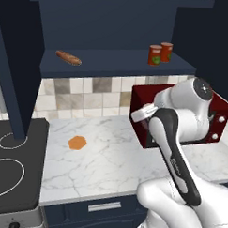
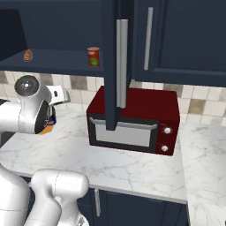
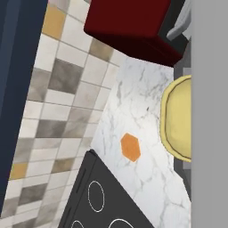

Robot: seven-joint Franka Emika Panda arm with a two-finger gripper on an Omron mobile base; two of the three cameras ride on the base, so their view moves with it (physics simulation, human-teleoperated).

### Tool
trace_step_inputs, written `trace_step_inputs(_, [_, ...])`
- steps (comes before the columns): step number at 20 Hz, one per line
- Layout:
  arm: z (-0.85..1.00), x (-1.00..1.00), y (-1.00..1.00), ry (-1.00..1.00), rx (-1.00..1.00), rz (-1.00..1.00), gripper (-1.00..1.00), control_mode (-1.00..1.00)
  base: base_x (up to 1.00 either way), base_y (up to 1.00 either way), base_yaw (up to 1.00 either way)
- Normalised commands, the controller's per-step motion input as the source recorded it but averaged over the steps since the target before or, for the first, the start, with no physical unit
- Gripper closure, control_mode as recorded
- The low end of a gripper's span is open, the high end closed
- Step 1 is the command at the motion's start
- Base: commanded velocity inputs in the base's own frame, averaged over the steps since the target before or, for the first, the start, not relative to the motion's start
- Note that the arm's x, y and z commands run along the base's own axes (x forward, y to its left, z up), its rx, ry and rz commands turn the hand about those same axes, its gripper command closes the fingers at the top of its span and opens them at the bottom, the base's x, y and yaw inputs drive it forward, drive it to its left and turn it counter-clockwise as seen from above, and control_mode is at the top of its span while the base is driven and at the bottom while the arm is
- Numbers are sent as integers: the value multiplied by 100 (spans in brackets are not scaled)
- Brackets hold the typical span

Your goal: Pick the cans from the counter and place them in their designated side in the cabinet.

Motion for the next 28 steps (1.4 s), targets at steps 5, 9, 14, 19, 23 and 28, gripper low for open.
trace_step_inputs(5, [42,-8,-5,-4,0,-5,100,-100,0,0,0])
trace_step_inputs(9, [37,0,-9,-1,3,-5,100,-100,0,0,0])
trace_step_inputs(14, [29,-11,-19,-9,0,-2,100,-100,0,0,0])
trace_step_inputs(19, [28,-6,-9,-10,1,-1,100,-100,0,0,0])
trace_step_inputs(23, [32,0,-5,-11,1,0,100,-100,0,0,0])
trace_step_inputs(28, [28,8,0,-9,1,0,100,-100,0,0,0])
